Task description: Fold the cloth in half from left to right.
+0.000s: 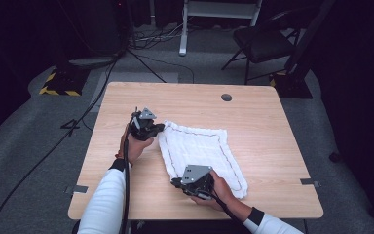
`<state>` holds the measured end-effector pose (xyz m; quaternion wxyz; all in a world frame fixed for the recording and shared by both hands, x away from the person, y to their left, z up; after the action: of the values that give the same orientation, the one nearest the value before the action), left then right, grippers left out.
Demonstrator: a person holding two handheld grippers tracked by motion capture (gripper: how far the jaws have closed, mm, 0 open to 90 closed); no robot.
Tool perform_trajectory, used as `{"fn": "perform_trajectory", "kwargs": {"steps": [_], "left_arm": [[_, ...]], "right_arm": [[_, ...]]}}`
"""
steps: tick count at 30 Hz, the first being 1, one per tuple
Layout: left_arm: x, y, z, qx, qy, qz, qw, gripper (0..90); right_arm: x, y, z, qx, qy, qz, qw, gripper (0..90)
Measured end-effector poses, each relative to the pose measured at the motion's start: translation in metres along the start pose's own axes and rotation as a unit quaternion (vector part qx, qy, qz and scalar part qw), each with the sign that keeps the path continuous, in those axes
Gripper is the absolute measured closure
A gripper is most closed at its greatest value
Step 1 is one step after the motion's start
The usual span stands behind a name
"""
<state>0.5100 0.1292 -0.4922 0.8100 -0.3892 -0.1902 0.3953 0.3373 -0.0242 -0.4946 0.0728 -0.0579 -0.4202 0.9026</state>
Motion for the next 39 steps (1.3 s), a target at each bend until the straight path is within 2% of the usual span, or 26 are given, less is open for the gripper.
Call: {"fn": "perform_trajectory", "kwargs": {"steps": [4,8,11,15,24,29,34,39], "left_arm": [[-0.006,-0.008,-0.003,-0.006,0.0,-0.007,1.0,88.2],[-0.012,-0.014,-0.005,-0.014,0.003,-0.002,0.9999,88.2],[-0.019,-0.02,-0.008,-0.017,0.003,-0.012,0.9998,88.2],[-0.029,-0.029,-0.018,-0.023,0.009,-0.008,0.9997,88.2],[-0.053,-0.046,-0.038,-0.028,0.019,-0.02,0.9992,88.2],[-0.066,-0.057,-0.047,-0.029,0.028,-0.036,0.9986,88.3],[-0.082,-0.065,-0.057,-0.028,0.037,-0.041,0.9981,88.3],[-0.098,-0.074,-0.067,-0.026,0.047,-0.059,0.9968,88.3]], "right_arm": [[-0.002,0.0,0.014,-0.011,0.003,-0.007,0.9999,86.7],[-0.007,0.001,0.032,-0.023,0.01,-0.017,0.9995,86.8],[-0.009,0.003,0.044,-0.032,0.014,-0.023,0.9991,86.8],[-0.013,0.01,0.057,-0.032,0.024,-0.03,0.9988,86.9],[-0.024,0.034,0.087,-0.03,0.05,-0.057,0.9967,87.0],[-0.028,0.049,0.102,-0.027,0.067,-0.072,0.9948,87.1],[-0.029,0.059,0.113,-0.024,0.075,-0.081,0.9936,87.1],[-0.027,0.068,0.121,-0.018,0.081,-0.087,0.9927,87.2]]}}
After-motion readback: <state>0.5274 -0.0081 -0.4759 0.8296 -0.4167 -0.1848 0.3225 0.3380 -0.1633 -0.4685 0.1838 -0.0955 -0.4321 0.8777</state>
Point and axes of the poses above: each handheld gripper's, and its own axes: z roughly backward along the jaws, y roughly out of its underside, x roughly to its left, the point moved 6 cm from there along -z, roughly forward along the jaws, and after that the axes turned 7 degrees about -y, right-handed, at the moved point
